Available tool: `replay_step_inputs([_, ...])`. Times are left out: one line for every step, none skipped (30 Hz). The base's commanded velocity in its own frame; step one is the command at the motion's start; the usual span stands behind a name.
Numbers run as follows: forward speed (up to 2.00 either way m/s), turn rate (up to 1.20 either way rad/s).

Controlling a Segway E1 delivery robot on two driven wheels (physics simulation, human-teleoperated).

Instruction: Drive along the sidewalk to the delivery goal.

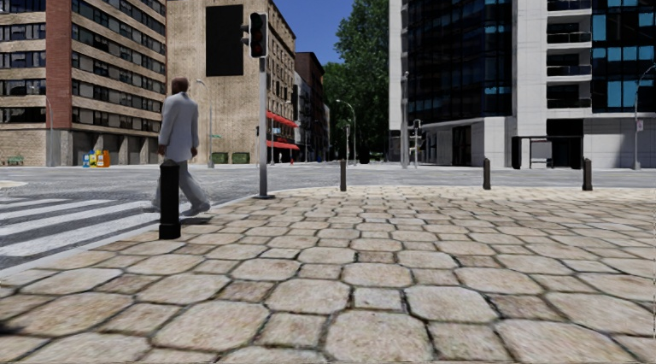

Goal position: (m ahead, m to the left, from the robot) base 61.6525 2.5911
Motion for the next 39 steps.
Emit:
replay_step_inputs([1.76,0.56])
replay_step_inputs([1.7,0.57])
replay_step_inputs([1.68,0.57])
replay_step_inputs([1.67,0.57])
replay_step_inputs([1.67,0.58])
replay_step_inputs([1.67,0.58])
replay_step_inputs([1.66,0.58])
replay_step_inputs([1.66,0.58])
replay_step_inputs([1.66,0.59])
replay_step_inputs([1.66,0.59])
replay_step_inputs([1.66,0.59])
replay_step_inputs([1.66,0.59])
replay_step_inputs([1.66,0.59])
replay_step_inputs([1.66,0.59])
replay_step_inputs([1.66,0.61])
replay_step_inputs([1.66,0.61])
replay_step_inputs([1.66,0.65])
replay_step_inputs([1.66,0.66])
replay_step_inputs([1.66,0.68])
replay_step_inputs([1.66,0.77])
replay_step_inputs([1.66,0.77])
replay_step_inputs([1.66,0.8])
replay_step_inputs([1.66,0.81])
replay_step_inputs([1.66,0.81])
replay_step_inputs([1.66,0.81])
replay_step_inputs([1.66,0.81])
replay_step_inputs([1.66,0.81])
replay_step_inputs([1.66,0.81])
replay_step_inputs([1.66,0.81])
replay_step_inputs([1.66,0.81])
replay_step_inputs([1.66,0.81])
replay_step_inputs([1.66,0.81])
replay_step_inputs([1.66,0.81])
replay_step_inputs([1.66,0.81])
replay_step_inputs([1.66,0.81])
replay_step_inputs([1.66,0.81])
replay_step_inputs([1.66,0.81])
replay_step_inputs([1.66,0.81])
replay_step_inputs([1.66,0.81])
